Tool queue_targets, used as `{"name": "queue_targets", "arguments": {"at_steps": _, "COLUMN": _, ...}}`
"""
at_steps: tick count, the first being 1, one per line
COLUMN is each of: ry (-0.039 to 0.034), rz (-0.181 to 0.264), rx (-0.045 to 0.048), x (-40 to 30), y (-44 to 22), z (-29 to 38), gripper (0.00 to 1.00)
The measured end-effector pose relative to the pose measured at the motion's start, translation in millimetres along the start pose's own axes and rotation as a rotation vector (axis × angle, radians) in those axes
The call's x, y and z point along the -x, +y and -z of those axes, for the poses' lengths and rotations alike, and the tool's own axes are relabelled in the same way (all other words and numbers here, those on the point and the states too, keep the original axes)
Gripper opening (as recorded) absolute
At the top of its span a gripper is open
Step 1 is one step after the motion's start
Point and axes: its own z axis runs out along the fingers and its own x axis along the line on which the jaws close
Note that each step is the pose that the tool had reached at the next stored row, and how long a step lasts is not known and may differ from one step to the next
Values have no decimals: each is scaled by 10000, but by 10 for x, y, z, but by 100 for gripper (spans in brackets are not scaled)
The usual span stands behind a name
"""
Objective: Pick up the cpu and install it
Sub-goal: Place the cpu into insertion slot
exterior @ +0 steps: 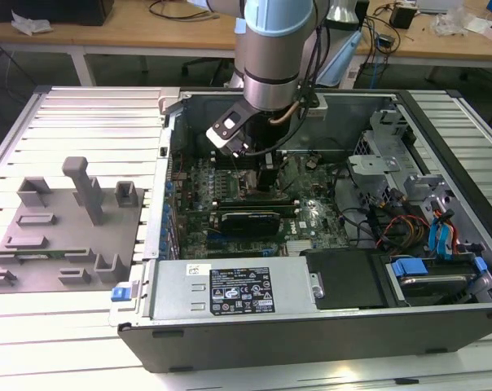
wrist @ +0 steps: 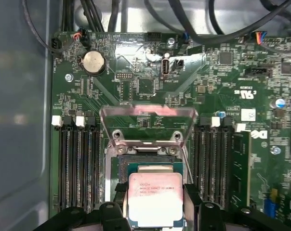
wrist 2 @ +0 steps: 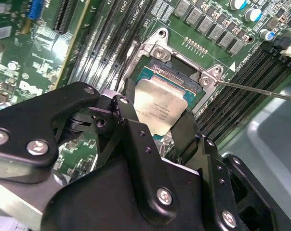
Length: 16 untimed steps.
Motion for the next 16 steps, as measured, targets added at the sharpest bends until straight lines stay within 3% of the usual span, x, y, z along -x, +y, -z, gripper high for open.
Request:
{"name": "queue_targets", "arguments": {"at_steps": 2, "ry": 0, "rz": -1, "rx": -2, "x": -30, "y": -2, "z": -97, "gripper": 55}}
{"name": "queue_targets", "arguments": {"at_steps": 3, "ry": -4, "rz": -199, "rx": -1, "x": -30, "y": -2, "z": -114, "gripper": 55}}
{"name": "queue_targets", "arguments": {"at_steps": 16, "ry": -4, "rz": -226, "rx": -1, "x": -55, "y": -2, "z": -122, "gripper": 55}}
